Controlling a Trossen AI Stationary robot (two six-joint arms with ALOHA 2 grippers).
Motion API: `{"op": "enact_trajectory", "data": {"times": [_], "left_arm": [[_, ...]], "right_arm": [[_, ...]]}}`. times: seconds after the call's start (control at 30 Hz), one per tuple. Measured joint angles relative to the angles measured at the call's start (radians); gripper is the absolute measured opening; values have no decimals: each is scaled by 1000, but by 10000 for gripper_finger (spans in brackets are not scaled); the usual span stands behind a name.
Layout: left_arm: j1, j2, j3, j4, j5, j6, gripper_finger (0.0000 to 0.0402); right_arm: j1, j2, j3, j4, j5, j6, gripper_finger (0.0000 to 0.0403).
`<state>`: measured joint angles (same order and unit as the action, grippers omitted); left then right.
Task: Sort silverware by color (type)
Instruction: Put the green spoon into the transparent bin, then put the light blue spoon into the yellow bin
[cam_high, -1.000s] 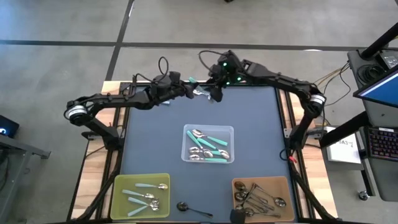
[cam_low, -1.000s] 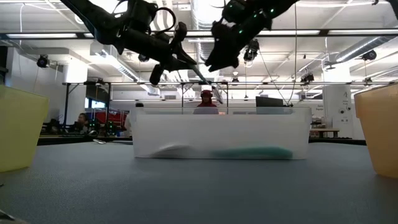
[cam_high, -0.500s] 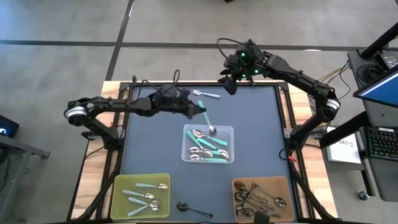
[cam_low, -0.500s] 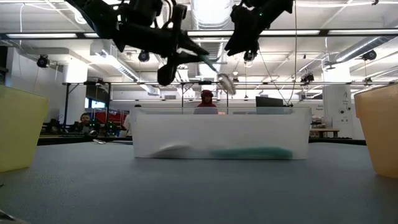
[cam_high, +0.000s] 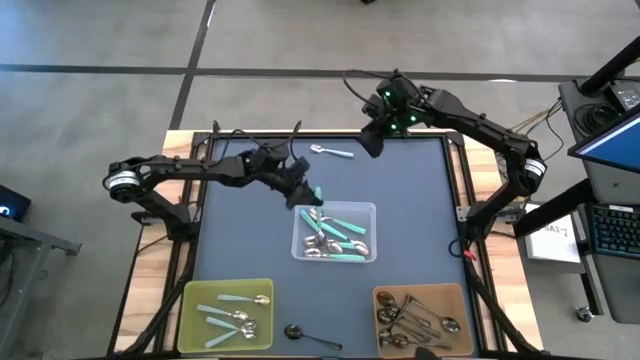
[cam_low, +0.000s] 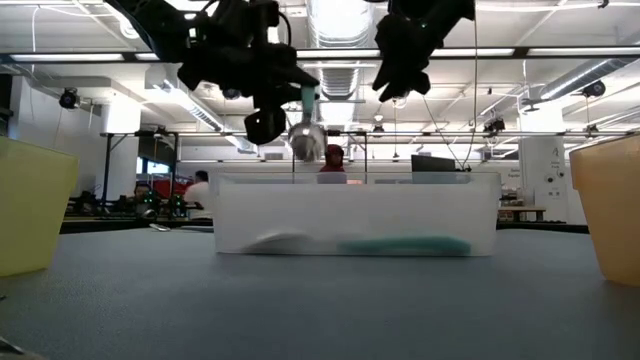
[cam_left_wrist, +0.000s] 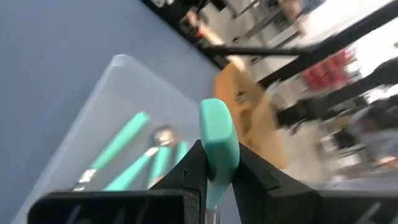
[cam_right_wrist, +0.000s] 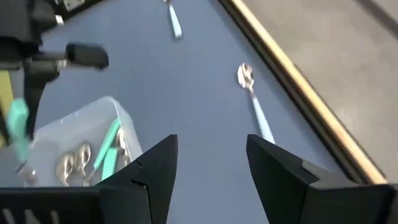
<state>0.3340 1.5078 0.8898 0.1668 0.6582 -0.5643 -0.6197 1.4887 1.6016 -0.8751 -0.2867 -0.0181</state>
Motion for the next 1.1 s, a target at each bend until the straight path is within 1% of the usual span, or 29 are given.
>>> {"op": "enact_trajectory", "data": {"times": [0.17, 0.23, 0.33, 0.43, 0.57, 0.63, 0.7, 0.8, 0.87, 1.0, 1.1], "left_arm": [[0, 1, 0, -140, -57, 176, 34], [0, 2, 3, -173, -73, 203, 34], [0, 3, 41, -222, -73, 225, 38], [-4, 2, 92, -276, -86, 286, 78], [-20, 8, 160, -359, -229, 368, 129], [-25, 22, 196, -417, -252, 414, 142], [-30, 49, 241, -452, -242, 437, 147], [-42, 100, 315, -471, -185, 443, 150], [-48, 140, 380, -506, -176, 455, 149], [-51, 226, 534, -696, -183, 565, 142], [-49, 288, 636, -823, -229, 658, 136]], "right_arm": [[0, 0, 0, -88, 0, 0, 182], [0, 0, 0, -129, 2, 0, 182], [0, 0, 0, -180, 23, -1, 182], [0, 0, 0, -203, 78, -5, 182], [0, 1, 0, -205, 138, -33, 182], [-1, 1, 0, -214, 141, -52, 182], [0, 1, 0, -218, 141, -70, 182], [0, 1, -1, -220, 142, -86, 182], [0, 1, -1, -220, 163, -90, 182], [-1, 1, -2, -220, 199, -100, 182], [-1, 7, -8, -220, 210, -131, 182]]}}
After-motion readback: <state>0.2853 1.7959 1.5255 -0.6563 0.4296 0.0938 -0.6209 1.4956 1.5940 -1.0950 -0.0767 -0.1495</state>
